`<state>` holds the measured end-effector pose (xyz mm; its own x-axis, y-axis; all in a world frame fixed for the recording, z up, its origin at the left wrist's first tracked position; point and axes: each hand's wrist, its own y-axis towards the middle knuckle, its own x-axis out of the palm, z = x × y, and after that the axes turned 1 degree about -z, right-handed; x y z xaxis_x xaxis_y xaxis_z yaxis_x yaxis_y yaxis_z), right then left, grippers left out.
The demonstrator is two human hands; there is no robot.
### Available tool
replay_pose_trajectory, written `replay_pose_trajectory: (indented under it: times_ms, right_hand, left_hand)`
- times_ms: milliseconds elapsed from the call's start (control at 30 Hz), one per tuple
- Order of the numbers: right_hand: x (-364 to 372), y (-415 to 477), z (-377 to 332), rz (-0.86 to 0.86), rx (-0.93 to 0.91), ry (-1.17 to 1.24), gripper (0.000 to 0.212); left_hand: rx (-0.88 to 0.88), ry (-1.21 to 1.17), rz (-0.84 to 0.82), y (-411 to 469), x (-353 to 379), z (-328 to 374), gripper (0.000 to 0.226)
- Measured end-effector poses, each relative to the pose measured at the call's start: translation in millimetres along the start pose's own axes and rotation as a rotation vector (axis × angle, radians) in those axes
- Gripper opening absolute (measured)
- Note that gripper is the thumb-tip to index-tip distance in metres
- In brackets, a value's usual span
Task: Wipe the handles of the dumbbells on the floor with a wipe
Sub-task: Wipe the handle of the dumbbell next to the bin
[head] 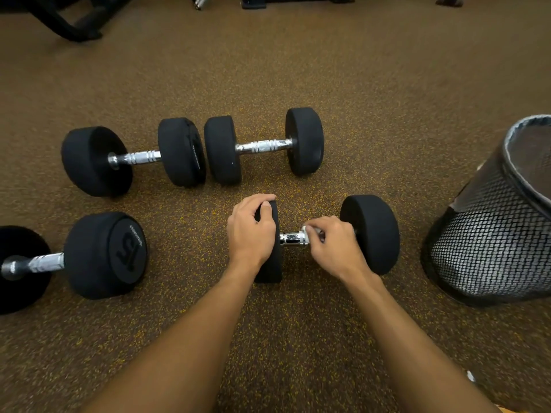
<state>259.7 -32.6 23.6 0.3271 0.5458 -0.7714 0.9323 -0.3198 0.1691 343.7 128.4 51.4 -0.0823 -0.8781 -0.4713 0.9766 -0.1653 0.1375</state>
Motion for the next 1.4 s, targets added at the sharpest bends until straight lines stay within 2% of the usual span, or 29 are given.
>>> replay_pose_trajectory:
  times_ms: [200, 333, 533, 700, 867, 1033, 1200, 1333, 1400]
  right_hand:
    - [4.7, 7.8, -11.7, -0.132, -0.051, 0.006, 0.025]
    - [-1.3, 0.7, -5.4, 0.024, 0.024, 0.045, 0.021]
    - [5.2, -1.1, -16.6, -0.079, -0.091, 0.032, 0.025]
    - [2.6, -2.6, -7.4, 0.032, -0.022, 0.031, 0.022]
    - [14.5, -4.9, -13.6, -0.049, -0.221, 0.037, 0.024]
    - [8.0, -10.7, 3.8, 0.138, -0.093, 0.117, 0.016]
    - [15.8, -12.1, -6.0, 0.045, -0.145, 0.094, 0.024]
    - [8.7, -16.8, 6.7, 0.15, -0.061, 0.137, 0.02]
    - [9.7, -13.5, 2.8, 0.148, -0.035, 0.108, 0.02]
  left_hand:
    - [-0.003, 0.0, -0.003, 0.3, -1.3, 1.5, 0.028]
    - [-0.005, 0.007, -0.005, 1.1, -0.1, 0.3, 0.028]
    - [-0.009, -0.001, -0.012, 1.2, -1.1, 0.9, 0.028]
    - [-0.009, 0.009, -0.001, -0.3, -0.5, -0.7, 0.029]
    - [-0.007, -0.006, -0.002, 0.7, -0.4, 0.7, 0.028]
    - [0.0, -0.003, 0.004, 0.4, -0.4, -0.3, 0.029]
    - [-0.009, -0.001, -0.01, 0.9, -1.6, 2.2, 0.028]
    - [-0.008, -0.001, 0.001, -0.6, -0.9, 0.5, 0.028]
    - [-0.009, 0.006, 0.0, -1.1, -0.8, 1.0, 0.028]
